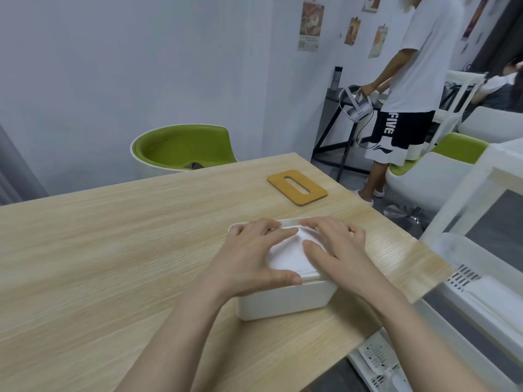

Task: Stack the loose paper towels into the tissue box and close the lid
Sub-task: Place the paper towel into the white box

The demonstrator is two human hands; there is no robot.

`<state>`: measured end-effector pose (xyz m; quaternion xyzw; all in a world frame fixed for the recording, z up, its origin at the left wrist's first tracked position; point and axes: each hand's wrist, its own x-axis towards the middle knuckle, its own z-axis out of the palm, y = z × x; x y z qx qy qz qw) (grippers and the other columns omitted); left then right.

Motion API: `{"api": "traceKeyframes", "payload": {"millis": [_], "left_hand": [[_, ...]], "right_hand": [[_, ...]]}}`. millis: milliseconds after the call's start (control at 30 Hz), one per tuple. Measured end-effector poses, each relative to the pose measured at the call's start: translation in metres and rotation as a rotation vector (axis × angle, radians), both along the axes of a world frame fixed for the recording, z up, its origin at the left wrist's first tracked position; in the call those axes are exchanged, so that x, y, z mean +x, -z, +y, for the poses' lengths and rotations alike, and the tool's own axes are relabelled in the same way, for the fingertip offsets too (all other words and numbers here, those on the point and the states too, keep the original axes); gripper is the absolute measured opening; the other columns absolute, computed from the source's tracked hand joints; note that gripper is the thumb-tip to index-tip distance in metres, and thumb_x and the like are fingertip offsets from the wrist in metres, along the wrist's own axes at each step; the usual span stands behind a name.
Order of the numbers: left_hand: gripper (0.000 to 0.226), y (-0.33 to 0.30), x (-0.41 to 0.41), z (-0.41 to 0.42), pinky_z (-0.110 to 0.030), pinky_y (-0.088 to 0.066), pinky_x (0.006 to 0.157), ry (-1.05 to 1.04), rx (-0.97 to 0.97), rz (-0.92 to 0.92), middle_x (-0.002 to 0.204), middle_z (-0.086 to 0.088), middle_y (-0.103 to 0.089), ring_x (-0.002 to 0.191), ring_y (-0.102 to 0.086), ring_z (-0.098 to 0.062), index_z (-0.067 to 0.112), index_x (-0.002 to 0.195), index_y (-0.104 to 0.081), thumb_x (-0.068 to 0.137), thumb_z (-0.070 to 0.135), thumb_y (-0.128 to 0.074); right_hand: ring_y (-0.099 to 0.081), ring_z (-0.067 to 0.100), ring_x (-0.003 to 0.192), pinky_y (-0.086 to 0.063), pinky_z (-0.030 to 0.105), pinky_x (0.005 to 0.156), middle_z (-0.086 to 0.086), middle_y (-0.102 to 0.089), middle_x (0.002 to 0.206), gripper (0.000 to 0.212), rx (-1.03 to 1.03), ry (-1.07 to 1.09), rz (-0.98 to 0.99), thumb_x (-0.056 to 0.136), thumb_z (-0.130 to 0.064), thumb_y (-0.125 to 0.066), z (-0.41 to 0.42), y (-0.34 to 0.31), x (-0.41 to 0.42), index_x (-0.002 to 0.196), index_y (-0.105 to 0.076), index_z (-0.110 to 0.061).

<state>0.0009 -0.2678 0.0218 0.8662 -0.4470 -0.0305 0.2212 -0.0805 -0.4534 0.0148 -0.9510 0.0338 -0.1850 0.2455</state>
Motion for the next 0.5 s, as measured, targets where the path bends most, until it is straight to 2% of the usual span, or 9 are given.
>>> {"api": "traceKeyframes", "payload": {"millis": [100, 200, 367, 433, 500], "left_hand": [[0.078, 0.001, 0.004, 0.001, -0.029, -0.010, 0.113, 0.032, -0.005, 0.000, 0.147, 0.014, -0.033, 0.136, -0.022, -0.004, 0.051, 0.144, -0.031, 0.076, 0.067, -0.065], [0.075, 0.004, 0.005, 0.002, -0.027, -0.010, 0.110, 0.056, -0.036, -0.027, 0.144, 0.013, -0.035, 0.134, -0.024, -0.001, 0.054, 0.142, -0.033, 0.076, 0.064, -0.067], [0.073, 0.005, 0.003, 0.004, -0.032, -0.016, 0.115, 0.065, -0.111, 0.040, 0.144, 0.018, -0.035, 0.136, -0.025, -0.004, 0.052, 0.141, -0.037, 0.076, 0.060, -0.071], [0.071, 0.004, 0.001, 0.005, -0.029, -0.016, 0.114, 0.057, -0.108, 0.066, 0.147, 0.020, -0.032, 0.134, -0.020, -0.003, 0.051, 0.141, -0.037, 0.078, 0.060, -0.069], [0.069, 0.004, -0.001, 0.008, -0.027, -0.014, 0.112, 0.037, -0.105, 0.041, 0.150, 0.019, -0.031, 0.132, -0.018, -0.001, 0.048, 0.142, -0.038, 0.081, 0.062, -0.065]], "right_hand": [[-0.026, -0.020, 0.116, -0.009, 0.021, 0.094, -0.029, -0.049, 0.114, 0.029, -0.052, -0.036, 0.021, 0.092, -0.043, -0.037, -0.004, -0.002, 0.015, 0.116, -0.053, -0.038], [-0.036, -0.009, 0.113, -0.010, 0.023, 0.090, -0.026, -0.055, 0.108, 0.021, -0.064, -0.030, 0.030, 0.097, -0.036, -0.039, -0.006, 0.000, 0.024, 0.108, -0.058, -0.037], [-0.040, -0.008, 0.105, -0.012, 0.025, 0.089, -0.025, -0.057, 0.103, 0.026, -0.103, 0.014, -0.049, 0.096, -0.042, -0.034, -0.006, 0.004, 0.016, 0.102, -0.059, -0.037], [-0.042, -0.006, 0.104, -0.014, 0.028, 0.092, -0.025, -0.057, 0.101, 0.023, -0.120, 0.023, -0.066, 0.097, -0.040, -0.038, -0.004, 0.001, 0.011, 0.101, -0.060, -0.037], [-0.041, -0.005, 0.110, -0.013, 0.026, 0.094, -0.024, -0.055, 0.108, 0.019, -0.124, 0.017, -0.077, 0.097, -0.035, -0.044, -0.001, -0.001, 0.006, 0.105, -0.061, -0.035]]}}
